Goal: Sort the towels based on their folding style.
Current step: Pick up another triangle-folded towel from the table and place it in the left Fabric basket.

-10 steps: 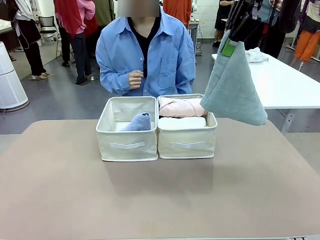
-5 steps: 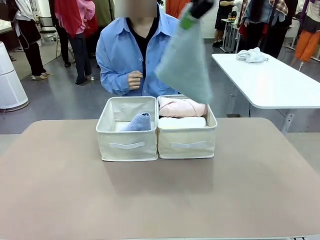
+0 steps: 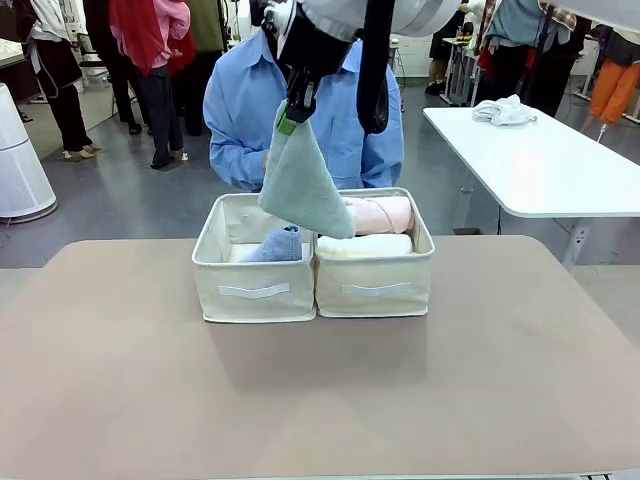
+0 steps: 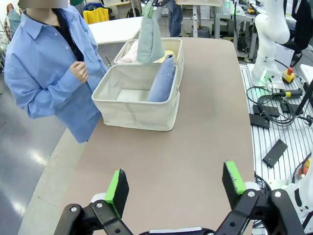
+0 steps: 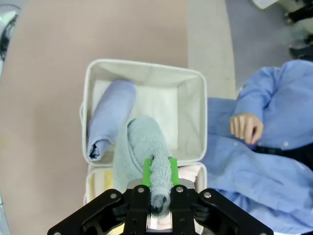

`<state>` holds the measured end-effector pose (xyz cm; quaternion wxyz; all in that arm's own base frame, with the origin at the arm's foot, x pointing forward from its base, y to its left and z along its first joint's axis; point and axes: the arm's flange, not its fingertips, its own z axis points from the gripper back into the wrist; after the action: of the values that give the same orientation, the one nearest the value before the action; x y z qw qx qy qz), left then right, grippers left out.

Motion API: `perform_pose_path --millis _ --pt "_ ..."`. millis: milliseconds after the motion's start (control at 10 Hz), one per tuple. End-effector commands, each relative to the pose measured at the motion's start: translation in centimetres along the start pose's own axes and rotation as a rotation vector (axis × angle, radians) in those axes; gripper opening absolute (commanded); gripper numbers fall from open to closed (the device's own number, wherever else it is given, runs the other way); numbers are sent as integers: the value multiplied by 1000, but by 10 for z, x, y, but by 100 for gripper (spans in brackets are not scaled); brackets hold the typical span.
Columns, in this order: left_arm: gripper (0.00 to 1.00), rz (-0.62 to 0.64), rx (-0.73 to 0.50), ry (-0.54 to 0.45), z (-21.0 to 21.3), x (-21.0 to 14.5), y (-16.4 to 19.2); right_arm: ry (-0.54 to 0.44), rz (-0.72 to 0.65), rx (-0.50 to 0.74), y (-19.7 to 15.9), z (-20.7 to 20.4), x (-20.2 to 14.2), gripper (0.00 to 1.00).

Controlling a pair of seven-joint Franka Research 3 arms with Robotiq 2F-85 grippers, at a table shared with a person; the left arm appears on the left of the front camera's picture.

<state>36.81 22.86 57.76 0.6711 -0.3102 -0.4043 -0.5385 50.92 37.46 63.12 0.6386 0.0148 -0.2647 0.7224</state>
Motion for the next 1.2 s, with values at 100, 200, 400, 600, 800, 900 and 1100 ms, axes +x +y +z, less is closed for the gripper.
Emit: perform_pose_path --millis 100,200,400,600,800,900,1100 --pt "100 -6 9 -24 0 1 -2 0 0 0 0 0 0 14" --pt "100 -6 9 -24 0 1 -2 0 0 0 0 0 0 14" --pt "100 -6 9 -24 0 1 -2 0 0 0 0 0 0 14" --pt "100 -6 9 -24 0 1 -2 -35 26 -26 -10 -5 11 14" --pt "100 -6 9 -24 0 1 -2 -22 123 -17 -27 -28 54 14" --pt "100 -6 9 -24 0 1 -2 -15 168 -1 -32 -38 73 14" --pt "100 -6 9 -24 0 1 -2 -35 237 10 -36 -58 97 14"
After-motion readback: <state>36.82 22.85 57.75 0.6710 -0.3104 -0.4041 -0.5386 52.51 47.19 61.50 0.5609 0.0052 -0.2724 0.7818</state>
